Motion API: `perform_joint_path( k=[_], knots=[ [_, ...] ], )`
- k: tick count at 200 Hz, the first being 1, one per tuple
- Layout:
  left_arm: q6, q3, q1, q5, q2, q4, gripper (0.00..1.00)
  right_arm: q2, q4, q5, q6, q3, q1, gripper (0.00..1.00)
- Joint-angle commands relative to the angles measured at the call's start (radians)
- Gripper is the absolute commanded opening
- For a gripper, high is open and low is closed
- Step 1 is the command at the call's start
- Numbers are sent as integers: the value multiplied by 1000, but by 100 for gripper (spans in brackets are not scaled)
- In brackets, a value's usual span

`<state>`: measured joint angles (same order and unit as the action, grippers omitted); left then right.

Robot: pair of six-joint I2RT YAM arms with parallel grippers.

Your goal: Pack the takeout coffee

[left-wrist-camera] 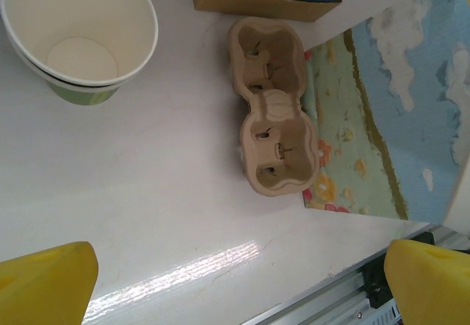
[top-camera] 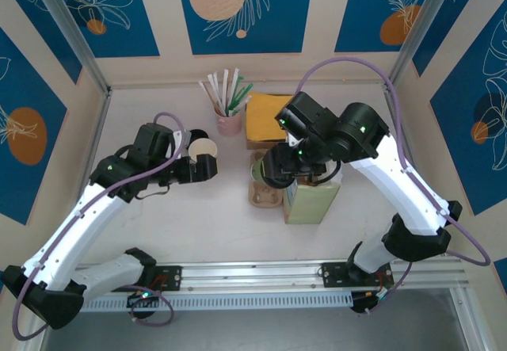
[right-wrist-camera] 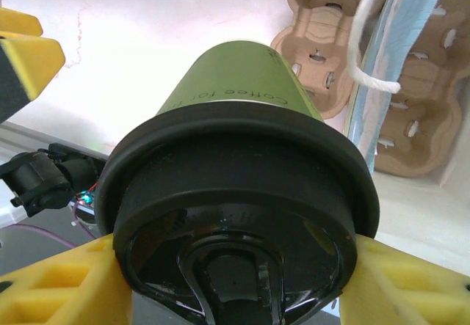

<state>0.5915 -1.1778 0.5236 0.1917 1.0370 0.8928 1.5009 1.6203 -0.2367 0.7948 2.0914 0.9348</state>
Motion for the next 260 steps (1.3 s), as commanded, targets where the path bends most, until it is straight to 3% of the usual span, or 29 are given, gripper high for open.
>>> perform_joint_path(
  k=[1,125,193,260],
  knots=[
    [-33,-35,-10,22,8,-25,100,-41,135,-1,11,-7,2,60],
    [-29,-48,-10,29,34,-41,100,-193,152,25,-32,-79,-78,60],
    [-22,-53,-4,37,52,-54,100,-303,151,69,-63,-139,-179,59],
    [-18,-56,4,36,59,-58,100,-313,144,88,-77,-130,-203,59]
  ],
)
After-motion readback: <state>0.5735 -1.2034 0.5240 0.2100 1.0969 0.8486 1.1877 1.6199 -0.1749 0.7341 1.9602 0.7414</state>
